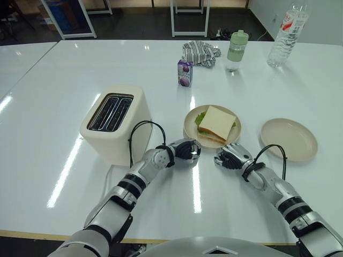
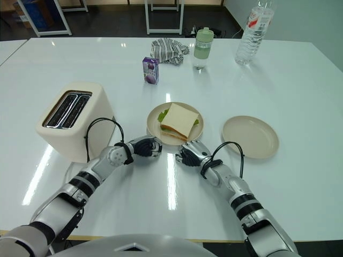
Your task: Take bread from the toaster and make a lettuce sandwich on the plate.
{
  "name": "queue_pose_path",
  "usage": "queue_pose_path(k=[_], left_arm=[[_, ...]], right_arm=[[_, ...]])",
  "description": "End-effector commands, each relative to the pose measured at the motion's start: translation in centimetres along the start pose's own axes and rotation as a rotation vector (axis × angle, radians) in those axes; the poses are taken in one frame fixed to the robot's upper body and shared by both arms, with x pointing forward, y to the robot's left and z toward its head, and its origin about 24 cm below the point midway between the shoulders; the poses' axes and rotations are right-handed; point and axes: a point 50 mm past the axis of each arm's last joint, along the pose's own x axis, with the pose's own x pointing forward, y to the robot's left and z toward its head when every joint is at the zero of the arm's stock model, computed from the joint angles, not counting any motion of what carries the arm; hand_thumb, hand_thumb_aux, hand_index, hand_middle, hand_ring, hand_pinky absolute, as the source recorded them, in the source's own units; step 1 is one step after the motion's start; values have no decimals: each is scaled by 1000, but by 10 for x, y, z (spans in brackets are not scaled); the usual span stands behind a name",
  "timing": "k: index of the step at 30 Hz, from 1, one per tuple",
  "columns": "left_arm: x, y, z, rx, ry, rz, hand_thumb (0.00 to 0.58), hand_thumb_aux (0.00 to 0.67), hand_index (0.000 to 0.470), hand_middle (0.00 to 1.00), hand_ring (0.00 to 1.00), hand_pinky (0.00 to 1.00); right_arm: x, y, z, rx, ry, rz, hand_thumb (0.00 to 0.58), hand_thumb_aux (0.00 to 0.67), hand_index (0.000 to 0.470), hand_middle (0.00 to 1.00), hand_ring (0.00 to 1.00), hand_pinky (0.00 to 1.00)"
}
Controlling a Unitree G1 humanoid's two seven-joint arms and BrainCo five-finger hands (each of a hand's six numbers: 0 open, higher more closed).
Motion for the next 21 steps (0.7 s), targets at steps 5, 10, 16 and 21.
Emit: queue_pose_path(k=[5, 10, 16, 21], left_arm=[[-60, 2, 29, -154, -269, 219, 456, 360, 253, 918, 918, 918], [-72, 44, 35, -403, -382, 644, 0, 0, 0, 0, 0, 0], [-61, 40, 15, -685, -336, 828, 0, 0, 0, 0, 0, 0], [-55, 39, -1, -790, -293, 895, 0, 0, 0, 0, 0, 0]], right_arm=[[-57, -46, 19, 264, -124, -221, 580, 670, 470, 1000, 1000, 1000], [-59, -72, 13, 647, -10, -534, 0, 0, 0, 0, 0, 0], [-44, -55, 11, 862, 80, -577, 0, 0, 0, 0, 0, 0], [-34, -50, 9, 958, 126, -638, 0, 0, 0, 0, 0, 0]])
